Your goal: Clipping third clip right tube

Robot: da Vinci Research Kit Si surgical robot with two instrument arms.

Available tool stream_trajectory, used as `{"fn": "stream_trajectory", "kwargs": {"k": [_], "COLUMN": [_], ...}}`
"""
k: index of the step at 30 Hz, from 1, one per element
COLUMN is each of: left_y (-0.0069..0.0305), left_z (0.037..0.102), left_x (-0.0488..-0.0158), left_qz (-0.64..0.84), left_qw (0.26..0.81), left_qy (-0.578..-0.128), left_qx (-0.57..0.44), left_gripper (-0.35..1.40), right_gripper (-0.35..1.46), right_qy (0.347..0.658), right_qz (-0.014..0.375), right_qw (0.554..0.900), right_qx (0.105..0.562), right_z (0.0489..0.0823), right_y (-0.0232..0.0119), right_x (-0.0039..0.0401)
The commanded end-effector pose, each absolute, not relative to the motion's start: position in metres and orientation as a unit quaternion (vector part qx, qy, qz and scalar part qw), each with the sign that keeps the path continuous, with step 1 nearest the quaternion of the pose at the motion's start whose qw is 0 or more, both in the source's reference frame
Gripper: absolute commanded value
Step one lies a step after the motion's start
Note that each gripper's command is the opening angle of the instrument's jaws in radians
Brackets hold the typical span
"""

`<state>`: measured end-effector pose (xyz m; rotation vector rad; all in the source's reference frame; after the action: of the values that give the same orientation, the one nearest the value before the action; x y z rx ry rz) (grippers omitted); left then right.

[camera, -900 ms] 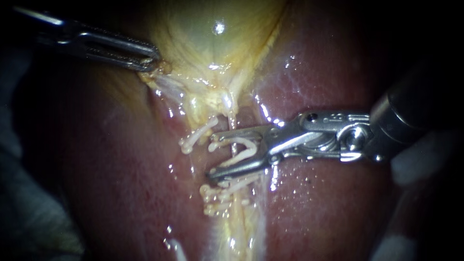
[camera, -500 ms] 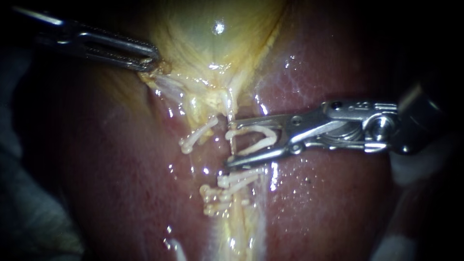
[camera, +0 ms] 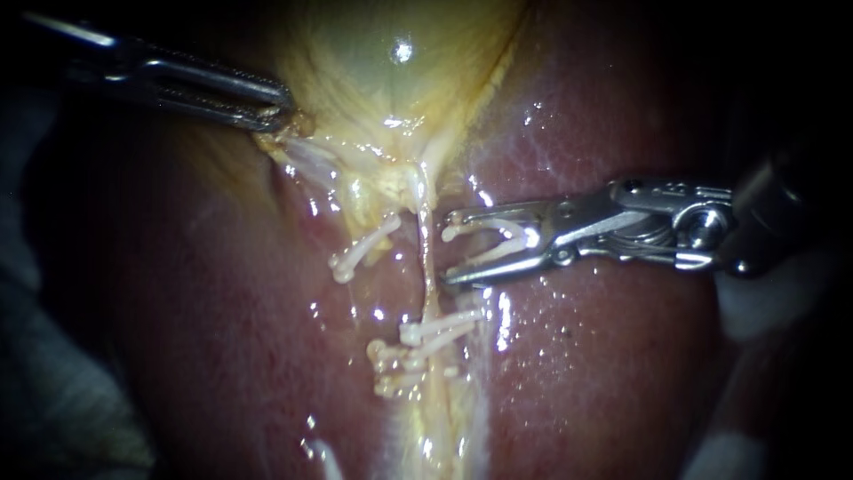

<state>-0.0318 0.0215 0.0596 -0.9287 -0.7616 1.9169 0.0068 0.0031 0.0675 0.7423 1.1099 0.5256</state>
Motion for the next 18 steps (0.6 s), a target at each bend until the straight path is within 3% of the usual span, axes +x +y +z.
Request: {"fn": "stream_trajectory", "kwargs": {"k": [1,18], "left_y": [0.0215,0.0215], "left_z": [0.0596,0.0596], "left_x": [-0.0318,-0.0318], "left_qz": [0.767,0.767], "left_qw": [0.426,0.426], "left_qy": [-0.305,-0.303], "left_qx": [-0.372,-0.372], "left_gripper": [-0.35,-0.35], "right_gripper": [0.50,0.50], "right_qy": [0.508,0.569], "right_qz": [0.243,0.305], "right_qw": [0.753,0.666], "right_qx": [0.341,0.373], "right_z": [0.0677,0.0662], "right_y": [0.0030,0.0022], "right_x": [0.0071,0.0116]}}
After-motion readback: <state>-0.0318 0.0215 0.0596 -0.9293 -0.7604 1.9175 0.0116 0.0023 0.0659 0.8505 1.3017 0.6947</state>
